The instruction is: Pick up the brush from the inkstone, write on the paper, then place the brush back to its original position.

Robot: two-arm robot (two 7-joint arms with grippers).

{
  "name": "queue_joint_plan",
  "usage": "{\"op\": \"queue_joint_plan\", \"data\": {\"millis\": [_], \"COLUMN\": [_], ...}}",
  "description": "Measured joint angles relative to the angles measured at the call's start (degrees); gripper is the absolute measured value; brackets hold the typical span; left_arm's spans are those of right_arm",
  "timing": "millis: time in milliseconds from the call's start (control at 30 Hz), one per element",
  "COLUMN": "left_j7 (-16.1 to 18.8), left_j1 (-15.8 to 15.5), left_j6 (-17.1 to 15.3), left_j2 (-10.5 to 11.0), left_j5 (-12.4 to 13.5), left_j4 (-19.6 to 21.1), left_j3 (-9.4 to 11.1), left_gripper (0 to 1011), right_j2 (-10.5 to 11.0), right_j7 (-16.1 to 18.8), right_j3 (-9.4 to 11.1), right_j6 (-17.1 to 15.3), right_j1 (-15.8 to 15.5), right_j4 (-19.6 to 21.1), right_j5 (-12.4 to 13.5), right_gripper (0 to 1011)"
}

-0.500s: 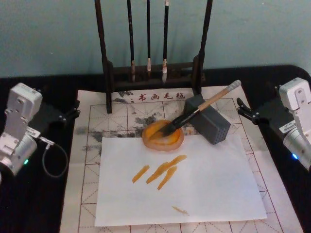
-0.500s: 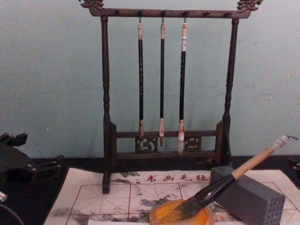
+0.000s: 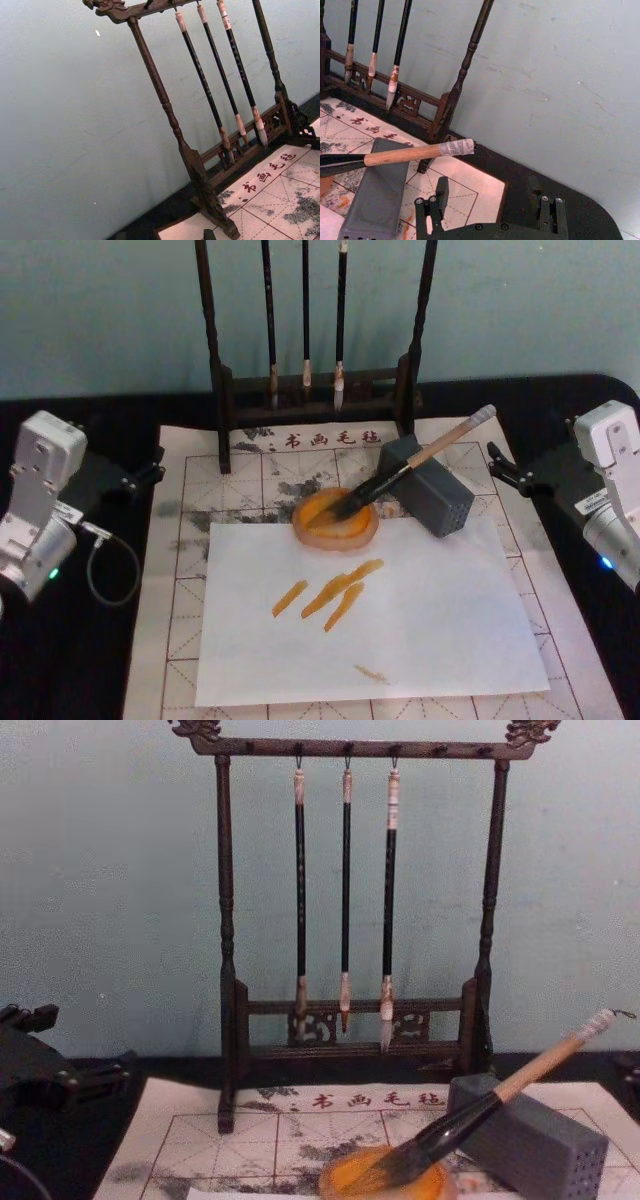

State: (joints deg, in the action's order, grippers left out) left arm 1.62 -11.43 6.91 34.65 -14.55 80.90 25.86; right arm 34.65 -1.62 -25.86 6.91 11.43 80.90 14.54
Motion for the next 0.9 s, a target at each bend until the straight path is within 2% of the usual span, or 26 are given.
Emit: {"op": "queue_joint_plan", "data": {"millis": [900], "left_j7": [0.0], "left_j1": [0.01], "left_j6": [0.0], "left_j2": [0.0], "left_j5": [0.0], "left_j4": [0.0], "left_j3": [0.0], "left_gripper": [1001], "right_j2": [0.0], "right_j7": [0.0], "right_j3": [0.0], "right_j6": [0.0], "right_j1": [0.0], "right_j4": [0.0], "right_j5": [0.0], "right_gripper": [1003]}}
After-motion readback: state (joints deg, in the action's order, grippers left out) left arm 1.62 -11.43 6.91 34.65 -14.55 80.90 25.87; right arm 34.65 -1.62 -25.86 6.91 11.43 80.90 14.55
